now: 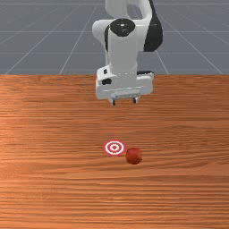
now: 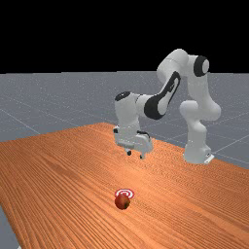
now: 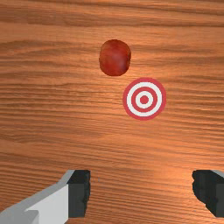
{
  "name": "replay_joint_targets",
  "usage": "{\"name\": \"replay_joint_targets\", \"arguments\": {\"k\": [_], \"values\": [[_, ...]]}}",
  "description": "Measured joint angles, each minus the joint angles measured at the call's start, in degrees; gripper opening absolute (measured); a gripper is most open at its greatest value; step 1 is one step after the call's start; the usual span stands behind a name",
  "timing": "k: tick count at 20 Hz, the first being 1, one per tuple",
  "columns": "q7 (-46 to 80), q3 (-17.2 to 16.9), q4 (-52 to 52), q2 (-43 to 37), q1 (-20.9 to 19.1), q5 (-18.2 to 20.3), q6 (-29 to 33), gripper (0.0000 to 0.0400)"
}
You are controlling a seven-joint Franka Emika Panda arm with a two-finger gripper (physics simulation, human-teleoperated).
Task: Pick the apple to the marker
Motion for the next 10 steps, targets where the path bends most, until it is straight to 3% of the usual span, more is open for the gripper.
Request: {"name": "replay_joint_targets", "arguments": {"k": [3, 5, 10], "values": [[0.82, 0.79, 1.14, 2.97, 1.56, 0.00, 5.93, 0.0388], [1.16, 0.77, 4.56, 7.26, 1.55, 0.03, 7.42, 0.0396], [2.33, 2.49, 14.77, 20.10, -0.56, 4.78, 8.46, 0.0400]]}}
